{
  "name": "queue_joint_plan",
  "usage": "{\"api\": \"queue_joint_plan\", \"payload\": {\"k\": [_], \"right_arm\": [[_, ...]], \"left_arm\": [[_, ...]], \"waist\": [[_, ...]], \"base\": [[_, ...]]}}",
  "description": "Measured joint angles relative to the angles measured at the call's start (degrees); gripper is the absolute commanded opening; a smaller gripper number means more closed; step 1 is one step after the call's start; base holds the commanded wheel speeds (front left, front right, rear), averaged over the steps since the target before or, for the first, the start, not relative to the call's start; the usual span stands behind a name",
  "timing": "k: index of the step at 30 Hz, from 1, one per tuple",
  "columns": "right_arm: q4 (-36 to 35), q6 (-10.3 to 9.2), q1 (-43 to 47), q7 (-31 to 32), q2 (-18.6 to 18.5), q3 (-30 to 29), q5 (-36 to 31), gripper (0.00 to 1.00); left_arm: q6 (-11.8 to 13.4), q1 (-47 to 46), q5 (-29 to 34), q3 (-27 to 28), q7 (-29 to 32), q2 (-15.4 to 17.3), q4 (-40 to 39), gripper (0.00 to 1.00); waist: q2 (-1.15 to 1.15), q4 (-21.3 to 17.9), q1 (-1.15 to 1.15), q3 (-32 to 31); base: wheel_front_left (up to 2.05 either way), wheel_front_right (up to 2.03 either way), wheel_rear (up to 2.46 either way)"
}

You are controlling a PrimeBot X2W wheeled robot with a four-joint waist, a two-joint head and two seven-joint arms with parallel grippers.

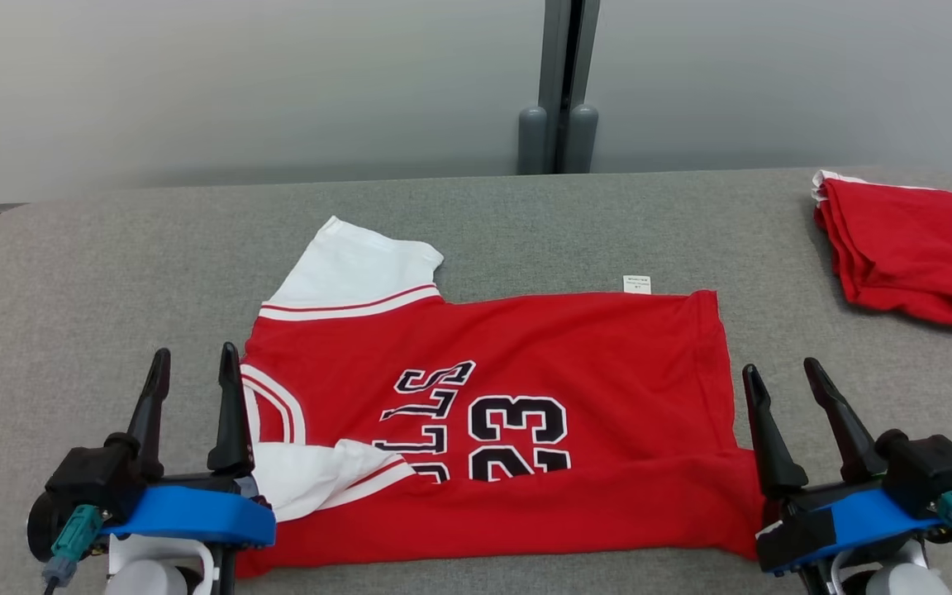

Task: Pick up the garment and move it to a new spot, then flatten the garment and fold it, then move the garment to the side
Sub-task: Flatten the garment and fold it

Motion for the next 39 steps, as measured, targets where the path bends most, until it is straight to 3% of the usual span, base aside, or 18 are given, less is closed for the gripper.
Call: {"api": "queue_joint_plan", "payload": {"k": [22,39], "right_arm": [[3.13,0.0,-4.0,0.2,2.66,-3.28,-3.26,1.0],[2.01,0.0,-2.04,2.47,2.87,-4.0,-4.41,1.0]], "left_arm": [[-0.51,-2.53,4.44,2.03,0.0,-0.23,4.26,1.0],[1.0,-2.16,5.54,1.55,0.0,0.19,5.69,1.0]], "waist": [[0.0,0.16,0.0,-0.9],[0.0,0.96,0.0,-0.67]], "base": [[0.0,0.0,0.0],[0.0,0.0,0.0]]}}
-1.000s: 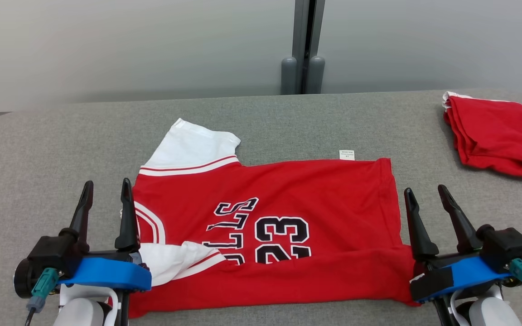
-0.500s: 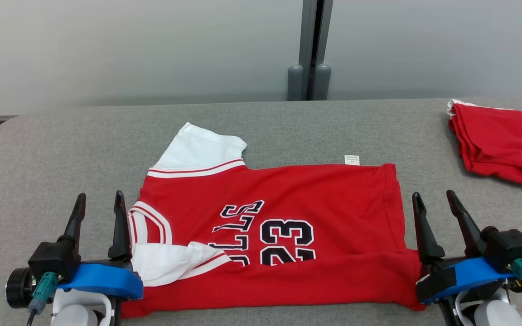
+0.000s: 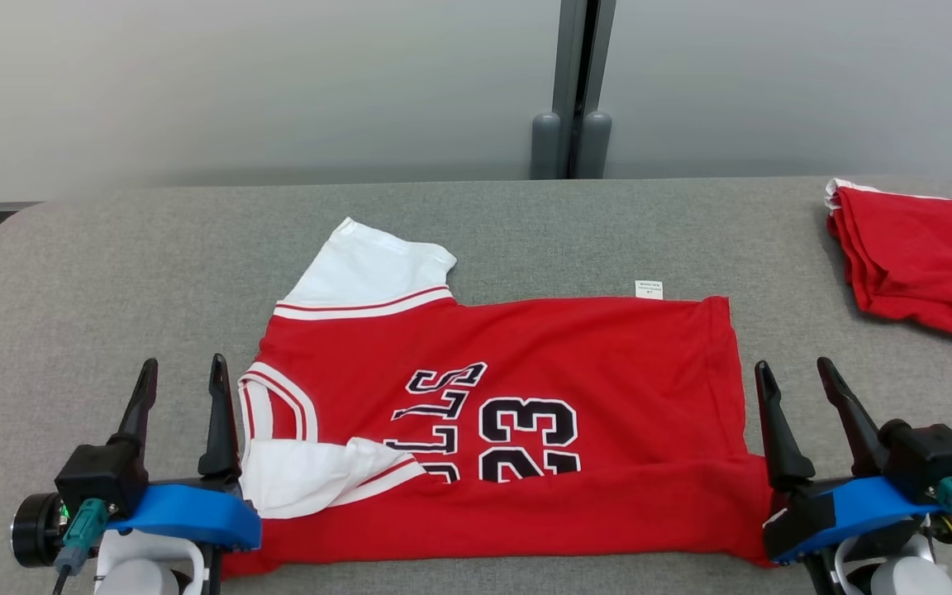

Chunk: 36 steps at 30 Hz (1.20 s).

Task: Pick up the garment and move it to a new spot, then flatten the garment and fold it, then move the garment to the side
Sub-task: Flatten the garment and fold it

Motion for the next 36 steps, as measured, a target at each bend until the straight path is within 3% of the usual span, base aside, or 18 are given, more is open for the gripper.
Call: {"api": "queue_joint_plan", "payload": {"k": [6,13,21,28,36], "right_arm": [[0.83,0.0,-3.16,1.41,-0.13,-1.49,-1.55,1.0],[1.87,0.0,-14.42,4.66,-2.68,0.19,-2.44,1.0],[4.16,0.0,-24.48,8.22,-3.35,2.96,-2.9,1.0],[5.97,0.0,-29.36,7.37,-3.14,5.24,-2.38,1.0],[6.97,0.0,-32.1,5.72,-2.77,7.34,-2.25,1.0]], "left_arm": [[-1.11,-4.94,0.11,-0.47,1.05,1.71,0.1,1.0],[-5.23,-20.01,0.48,-1.8,7.64,5.53,1.94,1.0],[-8.08,-37.45,-0.73,-4.44,14.8,8.79,9.12,1.0],[-8.69,-48.14,-3.09,-8.89,19.19,10.59,18.12,1.0],[-8.92,-52.22,-9.12,-18.69,23.39,13.47,26.97,1.0]], "waist": [[0.0,-0.24,0.0,1.66],[0.0,-1.94,0.0,6.76],[0.0,-5.05,0.01,15.09],[0.0,-7.52,0.01,21.77],[0.0,-10.3,0.01,26.03]], "base": [[0.0,0.0,0.0],[0.0,0.0,0.0],[0.0,0.0,0.0],[0.0,0.0,0.0],[0.0,0.0,0.0]]}}
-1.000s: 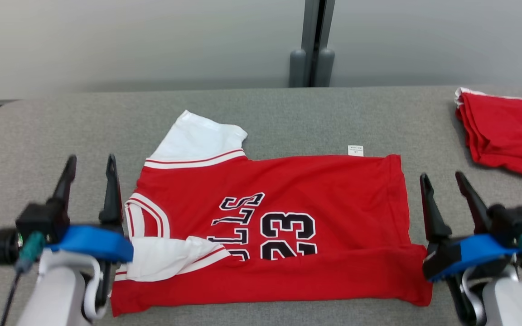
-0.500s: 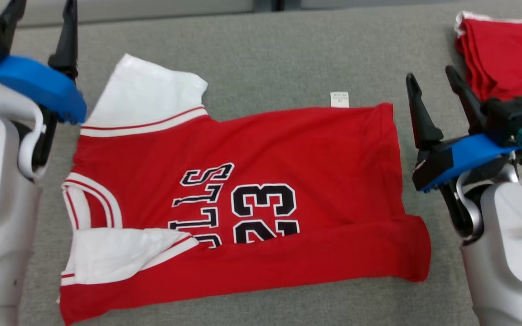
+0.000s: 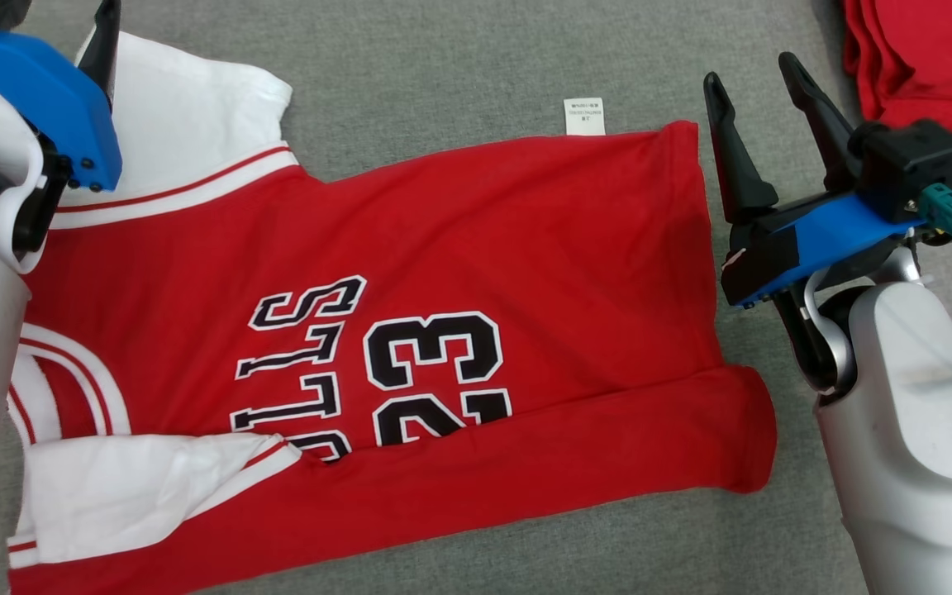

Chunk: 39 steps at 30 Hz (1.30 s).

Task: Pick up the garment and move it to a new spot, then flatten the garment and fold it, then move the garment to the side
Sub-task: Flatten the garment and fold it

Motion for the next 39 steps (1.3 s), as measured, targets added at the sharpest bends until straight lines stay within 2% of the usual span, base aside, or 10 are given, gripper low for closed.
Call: {"api": "queue_joint_plan", "payload": {"k": [7,12,13,14,15,26,39], "right_arm": [[0.29,0.0,-1.27,-0.3,0.03,0.57,0.22,1.0],[0.96,0.0,-2.02,-0.26,-0.04,0.71,0.29,1.0],[1.03,0.0,-2.08,-0.26,-0.05,0.78,0.34,1.0],[1.25,0.0,-2.17,-0.24,-0.11,0.87,0.37,1.0],[1.45,0.0,-2.27,-0.13,-0.21,1.01,0.46,1.0],[4.14,0.0,-3.05,6.49,-2.68,4.11,3.23,1.0],[9.48,0.0,-2.46,15.14,-5.27,5.93,5.75,1.0]], "left_arm": [[-0.01,-1.19,-4.7,-5.43,2.85,1.99,3.86,1.0],[-0.01,-2.6,-8.08,-8.69,4.79,2.14,5.2,0.99],[0.0,-2.87,-8.65,-9.04,4.95,2.18,5.37,0.54],[-0.01,-3.02,-9.35,-9.45,5.05,2.16,5.58,0.35],[-0.01,-3.25,-9.73,-10.06,5.04,2.18,5.71,0.0],[-0.02,-4.3,-11.68,-14.94,-2.12,1.03,5.53,0.0],[-0.02,-6.1,-13.9,-19.24,-5.92,-0.05,5.44,0.0]], "waist": [[0.0,-1.37,0.0,1.83],[0.0,-1.64,-0.01,2.46],[0.0,-1.65,-0.01,2.54],[0.0,-1.63,-0.01,2.56],[0.0,-1.6,-0.01,2.55],[0.0,0.02,-0.01,0.03],[0.0,3.23,-0.02,-0.09]], "base": [[0.0,0.0,0.0],[0.0,0.0,0.0],[0.0,0.0,0.0],[0.0,0.0,0.0],[0.0,0.0,0.0],[0.0,0.0,0.0],[0.0,0.0,0.0]]}}
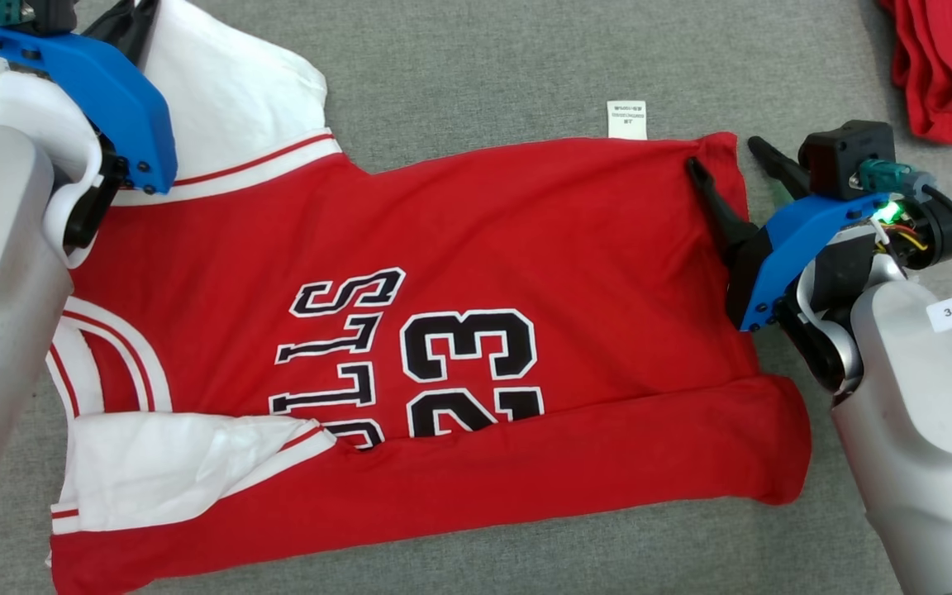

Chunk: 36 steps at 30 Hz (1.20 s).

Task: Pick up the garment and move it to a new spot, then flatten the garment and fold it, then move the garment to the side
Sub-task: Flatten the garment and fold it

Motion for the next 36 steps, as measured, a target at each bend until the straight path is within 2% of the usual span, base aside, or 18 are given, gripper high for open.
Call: {"api": "queue_joint_plan", "payload": {"k": [1,2,3,4,5,19,26,31,36], "right_arm": [[0.26,0.0,-0.24,0.26,-0.11,0.35,0.16,1.0],[0.53,0.0,-0.48,0.29,-0.27,0.59,0.21,0.81],[0.74,0.0,-0.73,0.27,-0.42,0.94,0.3,0.41],[0.74,0.0,-0.73,0.27,-0.42,0.94,0.3,0.16],[1.33,0.01,-0.83,0.19,-0.59,1.18,0.64,0.0],[5.03,0.01,-0.43,-10.84,-1.69,-2.03,-1.55,0.0],[5.94,0.0,3.35,-17.23,-2.81,-3.07,-1.55,0.0],[6.86,0.01,5.84,-19.64,-3.49,-3.52,-1.51,0.0],[7.69,0.01,8.71,-22.26,-3.97,-3.23,-1.37,0.0]], "left_arm": [[0.0,-0.09,-0.25,-0.29,-0.16,-0.19,0.11,0.0],[0.0,-0.17,-0.36,-0.51,-0.48,-0.42,0.24,0.0],[0.0,-0.26,-0.66,-0.68,-0.75,-0.62,0.34,0.0],[0.0,-0.26,-0.66,-0.68,-0.75,-0.62,0.34,0.0],[0.0,-0.42,-1.26,-0.8,-1.63,-0.93,0.7,0.0],[0.0,1.6,-4.25,-2.38,-9.04,-0.46,-1.44,0.0],[0.03,7.71,-5.34,-3.25,-12.78,0.86,-7.88,0.0],[1.13,12.04,-6.11,-3.27,-13.79,1.82,-12.13,0.0],[3.63,18.12,-7.3,-3.01,-14.28,4.58,-18.83,0.0]], "waist": [[0.0,0.17,0.0,0.03],[0.0,0.33,0.0,0.03],[0.0,0.51,0.0,-0.02],[0.0,0.51,0.0,-0.02],[0.0,0.89,0.0,-0.22],[0.0,3.64,0.0,-4.62],[0.0,6.25,0.0,-8.74],[0.0,7.14,0.0,-10.93],[0.0,7.92,0.0,-13.51]], "base": [[0.0,0.0,0.0],[0.0,0.0,0.0],[0.0,0.0,0.0],[0.0,0.0,0.0],[0.0,0.0,0.0],[0.0,0.0,0.0],[0.0,0.0,0.0],[0.0,0.0,0.0],[0.0,0.0,0.0]]}}
